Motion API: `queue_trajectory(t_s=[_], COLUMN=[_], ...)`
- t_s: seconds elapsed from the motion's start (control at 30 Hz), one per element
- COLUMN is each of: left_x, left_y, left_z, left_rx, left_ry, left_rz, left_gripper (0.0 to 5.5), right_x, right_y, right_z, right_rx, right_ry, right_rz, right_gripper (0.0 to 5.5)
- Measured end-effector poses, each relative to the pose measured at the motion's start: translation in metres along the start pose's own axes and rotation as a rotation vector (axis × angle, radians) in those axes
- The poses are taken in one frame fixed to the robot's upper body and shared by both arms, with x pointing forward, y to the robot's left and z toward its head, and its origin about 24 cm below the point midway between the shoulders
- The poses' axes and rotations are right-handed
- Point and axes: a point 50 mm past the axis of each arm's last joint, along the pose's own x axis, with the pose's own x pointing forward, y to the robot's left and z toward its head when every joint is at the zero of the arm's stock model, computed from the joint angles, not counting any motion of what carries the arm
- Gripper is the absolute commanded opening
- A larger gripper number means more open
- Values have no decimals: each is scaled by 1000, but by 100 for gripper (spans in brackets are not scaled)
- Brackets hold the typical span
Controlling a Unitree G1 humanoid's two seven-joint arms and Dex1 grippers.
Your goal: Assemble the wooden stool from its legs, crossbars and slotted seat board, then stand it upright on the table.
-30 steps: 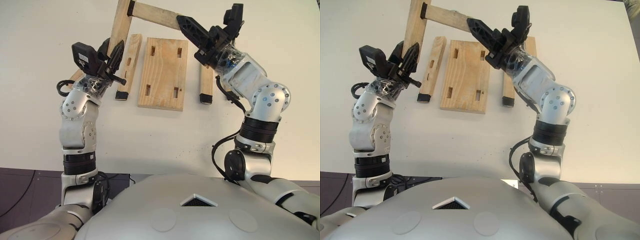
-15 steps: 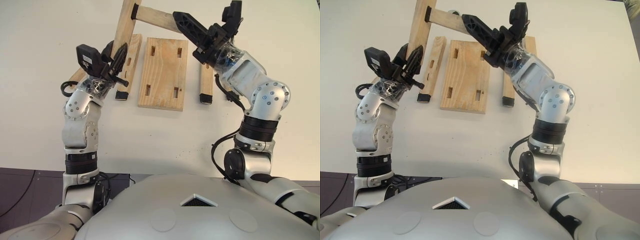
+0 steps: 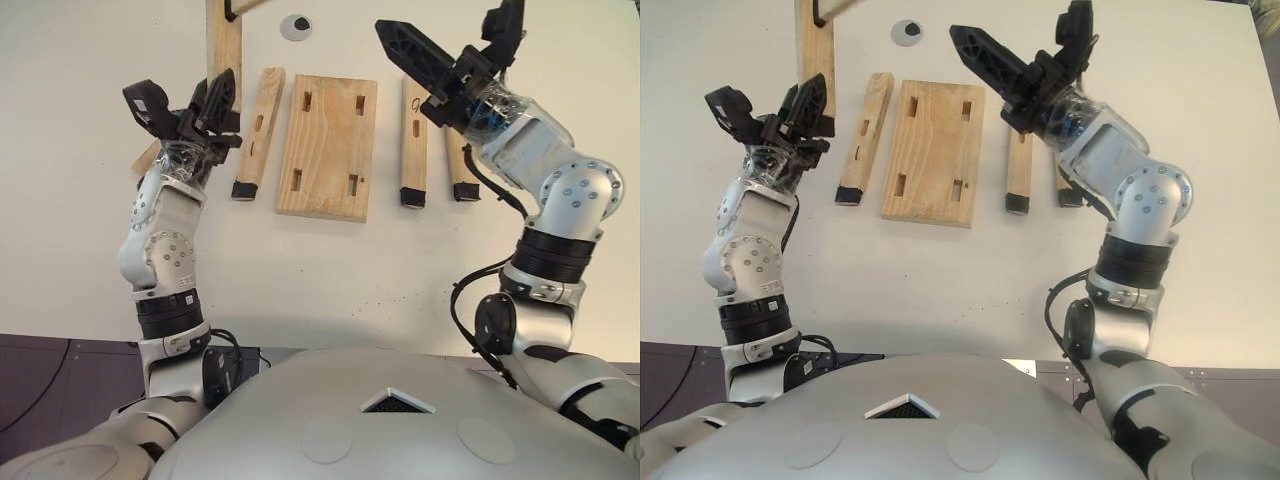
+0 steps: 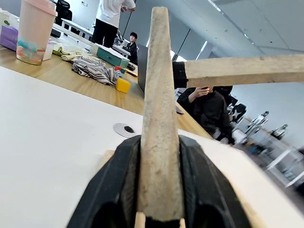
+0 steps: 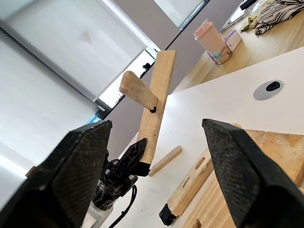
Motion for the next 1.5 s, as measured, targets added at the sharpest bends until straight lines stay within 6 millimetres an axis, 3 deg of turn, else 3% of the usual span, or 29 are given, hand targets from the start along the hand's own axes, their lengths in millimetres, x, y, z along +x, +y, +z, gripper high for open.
queue_trajectory(t_s=[0.1,0.2,0.27,0.33,0.43,0.5,0.8,1.1,1.33,1.5], left_x=[5,1,-4,-8,-5,-1,-3,-7,-8,-7], left_y=[-27,-61,-67,-57,-49,-53,-61,-59,-62,-64], left_z=[-5,1,5,7,14,14,2,-5,-7,-9], left_rx=[-394,-692,-793,-869,-921,-950,-1037,-1080,-1104,-1118], left_ry=[1,44,103,191,282,303,325,352,373,370], left_rz=[-186,-520,-666,-736,-812,-858,-916,-913,-949,-956], left_gripper=[98,98,98,98,98,98,98,98,98,98], right_x=[1,-8,-2,5,12,20,61,70,75,74], right_y=[-2,-14,-14,-12,-3,3,27,39,45,45], right_z=[-3,3,9,16,33,31,-1,3,-1,-1], right_rx=[24,25,76,149,209,233,262,272,316,323], right_ry=[18,83,98,107,100,102,83,57,55,54], right_rz=[62,146,265,405,598,687,825,887,926,927], right_gripper=[350,350,350,350,350,350,350,350,231,222])
